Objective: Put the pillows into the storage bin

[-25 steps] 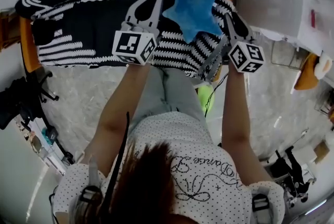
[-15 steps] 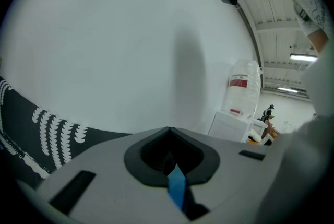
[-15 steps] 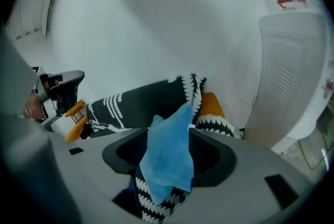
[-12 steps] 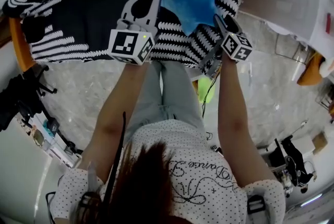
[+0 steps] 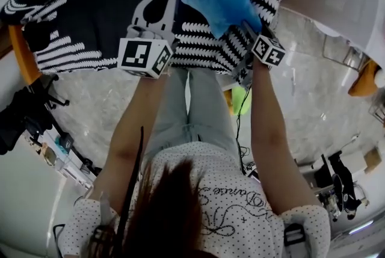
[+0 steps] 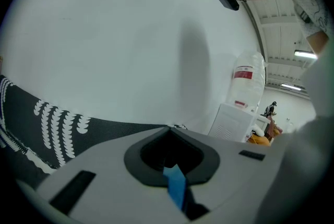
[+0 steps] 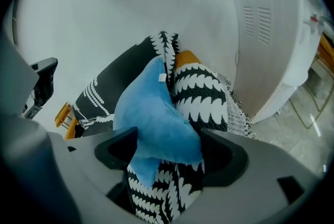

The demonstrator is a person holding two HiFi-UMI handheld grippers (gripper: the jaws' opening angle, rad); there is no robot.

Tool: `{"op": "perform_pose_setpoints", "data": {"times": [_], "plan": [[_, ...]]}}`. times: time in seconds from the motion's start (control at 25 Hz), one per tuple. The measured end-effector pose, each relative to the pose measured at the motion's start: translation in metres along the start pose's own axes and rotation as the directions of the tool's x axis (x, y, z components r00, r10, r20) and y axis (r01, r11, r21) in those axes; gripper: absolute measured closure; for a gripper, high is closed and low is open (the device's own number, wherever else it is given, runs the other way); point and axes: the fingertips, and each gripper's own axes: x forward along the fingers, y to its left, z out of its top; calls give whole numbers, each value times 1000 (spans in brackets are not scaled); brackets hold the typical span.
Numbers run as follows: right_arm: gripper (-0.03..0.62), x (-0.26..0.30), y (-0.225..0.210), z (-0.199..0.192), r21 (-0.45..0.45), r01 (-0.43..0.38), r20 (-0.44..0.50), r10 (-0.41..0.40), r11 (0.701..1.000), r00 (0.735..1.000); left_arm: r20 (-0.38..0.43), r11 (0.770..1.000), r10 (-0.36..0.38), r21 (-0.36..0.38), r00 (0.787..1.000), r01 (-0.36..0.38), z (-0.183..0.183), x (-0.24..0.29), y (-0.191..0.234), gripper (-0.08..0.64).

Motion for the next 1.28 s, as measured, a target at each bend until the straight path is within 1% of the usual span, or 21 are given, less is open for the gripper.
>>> {"op": "perform_pose_setpoints", "data": {"times": [0.12,0.2,0.32,0.4,0.48,0.56,0.64,0.76,0.88,0.96,1.12,1.2,1.28], "plan": [[222,8,-3,-1,3,9,-24,-9,1000,1000,-3,1000,0,7,1000,0,-3,-2,2,557],[284,7,1,0,-1,-3,-38,3,1000,999,-7,1000,8,9,1000,-8,-5,-4,4,557],[382,1,12,-2,-36,-27,-39,25,999,999,-6,1000,12,10,1000,-12,-2,-10,3,557],[422,-4,19,-3,-62,-40,-37,38,997,999,-1,1000,10,12,1000,-10,2,-13,1,557],[434,-11,23,-1,-90,-26,-37,22,996,999,4,1000,11,16,1000,-11,7,-16,1,557],[420,-19,23,1,-106,23,-38,-27,994,999,12,1000,17,19,1000,-17,14,-20,2,557],[423,-26,23,1,-112,63,-42,-68,992,997,20,999,23,24,1000,-23,21,-28,5,557],[474,-31,34,1,-152,67,-53,-75,986,996,34,999,30,32,999,-31,31,-37,7,557],[499,-37,45,17,-158,58,2,-59,986,998,53,999,29,44,998,-32,41,-42,5,557],[511,-48,56,31,-155,32,48,-25,987,999,58,998,28,48,998,-31,47,-46,2,557],[523,-73,87,54,-186,-24,95,42,982,995,65,998,25,57,998,-28,59,-59,-1,557],[534,-84,104,67,-194,-42,130,68,980,989,78,998,7,66,997,-13,66,-63,0,557],[535,-94,120,74,-189,-60,163,91,980,982,89,997,-25,79,996,18,73,-66,-1,557]]}}
